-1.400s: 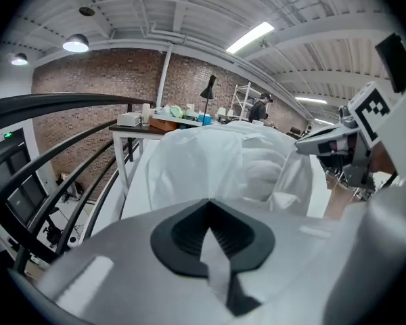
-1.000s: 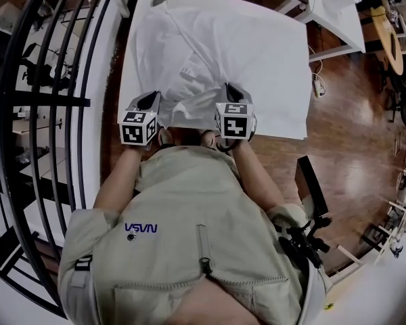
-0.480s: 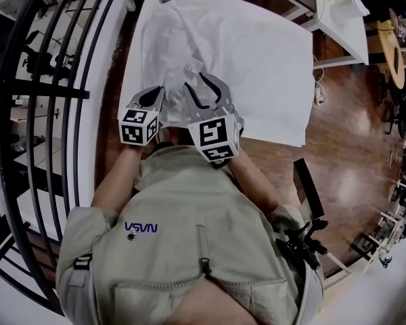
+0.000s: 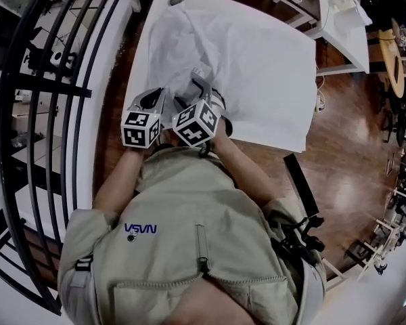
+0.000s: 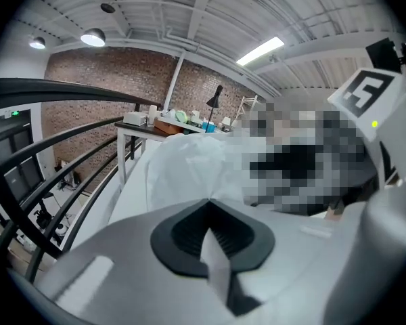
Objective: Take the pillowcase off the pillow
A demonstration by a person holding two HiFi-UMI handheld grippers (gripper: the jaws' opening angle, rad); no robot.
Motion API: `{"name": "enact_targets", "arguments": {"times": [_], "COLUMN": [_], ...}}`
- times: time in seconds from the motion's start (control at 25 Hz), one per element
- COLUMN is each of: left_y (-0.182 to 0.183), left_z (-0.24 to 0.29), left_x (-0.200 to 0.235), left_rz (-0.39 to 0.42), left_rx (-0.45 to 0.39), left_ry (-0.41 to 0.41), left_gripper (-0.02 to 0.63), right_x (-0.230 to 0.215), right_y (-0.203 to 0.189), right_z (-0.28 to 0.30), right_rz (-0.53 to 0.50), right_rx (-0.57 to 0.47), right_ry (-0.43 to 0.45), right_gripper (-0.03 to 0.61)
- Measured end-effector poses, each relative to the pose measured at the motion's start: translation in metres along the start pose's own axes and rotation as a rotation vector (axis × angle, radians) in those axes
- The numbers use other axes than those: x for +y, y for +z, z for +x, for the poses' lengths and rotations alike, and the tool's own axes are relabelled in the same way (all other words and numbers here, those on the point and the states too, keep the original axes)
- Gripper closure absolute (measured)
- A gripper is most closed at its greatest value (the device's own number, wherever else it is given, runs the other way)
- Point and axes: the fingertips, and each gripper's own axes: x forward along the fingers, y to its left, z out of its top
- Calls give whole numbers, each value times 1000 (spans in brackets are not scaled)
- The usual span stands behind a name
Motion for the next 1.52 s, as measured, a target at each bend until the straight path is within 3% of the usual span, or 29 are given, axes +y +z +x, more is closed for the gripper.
{"name": "enact_targets", "arguments": {"times": [0.12, 0.28, 0.44, 0.76, 1.08, 1.28, 1.4, 1.52], "left_y": [-1, -3, -2, 13, 3, 6, 19, 40], "left_z": [-1, 1, 0, 11, 42, 61, 43, 6], "left_x": [0, -1, 4, -1, 2, -25, -38, -42], "left_rz": [1, 25, 56, 131, 151, 170, 155, 138], "left_rx": [6, 18, 21, 13, 52, 90, 23, -102], "left_ry": [-11, -17, -4, 9, -1, -56, -71, -58], "left_gripper": [607, 607, 607, 607, 607, 607, 602, 541], "right_x": [-1, -9, -21, -81, -125, -123, -123, -122], "right_y": [-10, -13, -2, 24, 10, 8, 10, 17], "right_z": [8, 10, -8, -75, -145, -148, -140, -130], "right_rz": [-37, -55, 15, 303, 539, 530, 507, 480], "right_rx": [36, 41, -28, -263, -448, -477, -464, -449], "right_ry": [-45, -111, -166, -222, -252, -218, -188, -156], "right_gripper": [280, 420, 545, 563, 565, 565, 565, 565]}}
